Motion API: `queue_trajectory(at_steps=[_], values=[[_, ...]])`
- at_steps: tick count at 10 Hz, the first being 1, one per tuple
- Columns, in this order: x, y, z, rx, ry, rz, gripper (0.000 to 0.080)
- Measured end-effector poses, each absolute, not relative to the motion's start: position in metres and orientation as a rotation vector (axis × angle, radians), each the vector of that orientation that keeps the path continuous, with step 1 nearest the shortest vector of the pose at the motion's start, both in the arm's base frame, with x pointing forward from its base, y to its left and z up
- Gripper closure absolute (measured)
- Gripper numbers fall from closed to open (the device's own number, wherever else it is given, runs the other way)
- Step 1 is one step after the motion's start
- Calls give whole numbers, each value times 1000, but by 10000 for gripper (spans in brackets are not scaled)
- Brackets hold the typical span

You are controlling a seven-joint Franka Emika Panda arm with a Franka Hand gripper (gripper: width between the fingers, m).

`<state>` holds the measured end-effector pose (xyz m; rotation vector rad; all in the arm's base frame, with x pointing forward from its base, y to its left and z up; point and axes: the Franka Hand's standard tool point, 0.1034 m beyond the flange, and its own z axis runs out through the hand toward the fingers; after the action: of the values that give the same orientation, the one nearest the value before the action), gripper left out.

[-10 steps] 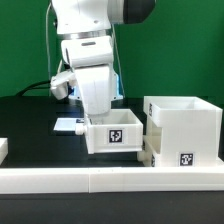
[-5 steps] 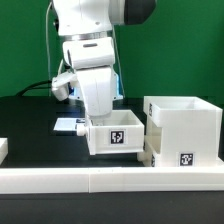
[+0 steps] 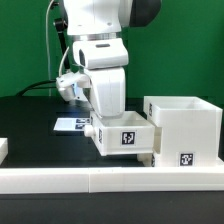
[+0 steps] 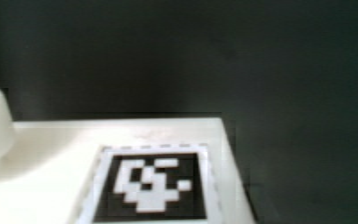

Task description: Assemble drawer

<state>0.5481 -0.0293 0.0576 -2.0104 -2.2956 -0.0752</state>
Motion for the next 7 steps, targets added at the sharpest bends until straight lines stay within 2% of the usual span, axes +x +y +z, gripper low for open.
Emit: queue_trajectory(at_steps=[7], values=[[545, -21, 56, -2074, -2209, -43, 758]])
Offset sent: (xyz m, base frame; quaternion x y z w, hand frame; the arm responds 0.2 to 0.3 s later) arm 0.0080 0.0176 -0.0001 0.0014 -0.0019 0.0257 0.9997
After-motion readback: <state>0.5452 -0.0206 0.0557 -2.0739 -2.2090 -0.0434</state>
